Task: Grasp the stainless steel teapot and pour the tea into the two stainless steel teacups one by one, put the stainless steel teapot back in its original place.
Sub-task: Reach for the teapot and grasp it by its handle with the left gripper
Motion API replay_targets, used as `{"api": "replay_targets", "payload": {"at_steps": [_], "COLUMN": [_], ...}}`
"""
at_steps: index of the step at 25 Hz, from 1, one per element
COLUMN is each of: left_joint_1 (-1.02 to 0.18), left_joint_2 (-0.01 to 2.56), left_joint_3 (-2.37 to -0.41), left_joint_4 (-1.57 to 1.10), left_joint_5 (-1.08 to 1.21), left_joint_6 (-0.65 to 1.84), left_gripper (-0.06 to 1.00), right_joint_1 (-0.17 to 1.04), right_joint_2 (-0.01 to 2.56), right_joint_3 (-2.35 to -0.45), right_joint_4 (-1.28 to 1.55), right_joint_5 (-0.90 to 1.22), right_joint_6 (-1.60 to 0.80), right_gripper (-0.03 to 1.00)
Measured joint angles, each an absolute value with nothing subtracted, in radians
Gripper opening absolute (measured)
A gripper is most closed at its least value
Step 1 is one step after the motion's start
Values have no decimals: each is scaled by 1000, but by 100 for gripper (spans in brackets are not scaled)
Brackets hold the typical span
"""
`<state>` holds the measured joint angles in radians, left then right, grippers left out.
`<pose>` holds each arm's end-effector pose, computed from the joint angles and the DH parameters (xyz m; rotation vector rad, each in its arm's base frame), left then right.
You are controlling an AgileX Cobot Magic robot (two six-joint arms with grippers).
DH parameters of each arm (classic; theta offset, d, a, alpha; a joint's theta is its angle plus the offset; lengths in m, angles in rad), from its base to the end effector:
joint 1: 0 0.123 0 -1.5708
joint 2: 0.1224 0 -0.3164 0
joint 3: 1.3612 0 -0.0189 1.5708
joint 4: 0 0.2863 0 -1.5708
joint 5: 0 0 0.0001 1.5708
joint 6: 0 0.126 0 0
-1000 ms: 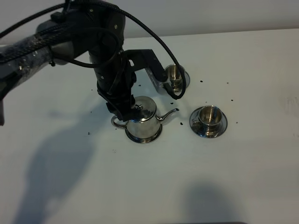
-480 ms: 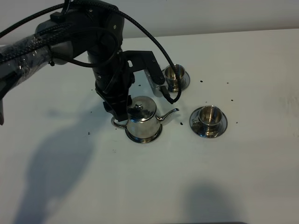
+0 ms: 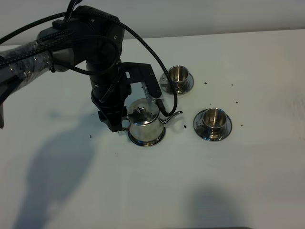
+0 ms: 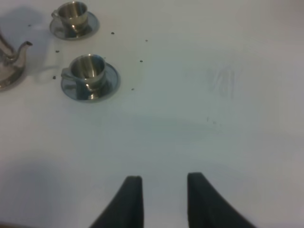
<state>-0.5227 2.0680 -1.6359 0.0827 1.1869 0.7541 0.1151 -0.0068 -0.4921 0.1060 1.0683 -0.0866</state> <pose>0.4073 -0.2235 0.1760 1.8895 2.4693 0.1264 0.0235 0.0145 0.2756 -0.2118 2.0405 0.1448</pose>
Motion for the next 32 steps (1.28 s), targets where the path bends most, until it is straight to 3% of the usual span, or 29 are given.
{"api": "replay_targets", "payload": {"at_steps": [32], "left_joint_1": [-523], "left_joint_2": [2145], "left_joint_3": [-1636], "left_joint_4": [30], "left_joint_5": [1066], "left_joint_6": [819], "left_gripper": [48], "right_joint_1": [115], "right_joint_2": [-7], "right_joint_3": [-492], "right_joint_4": [106], "right_joint_5": [1068], "right_joint_6": [-86], "right_gripper": [22]}}
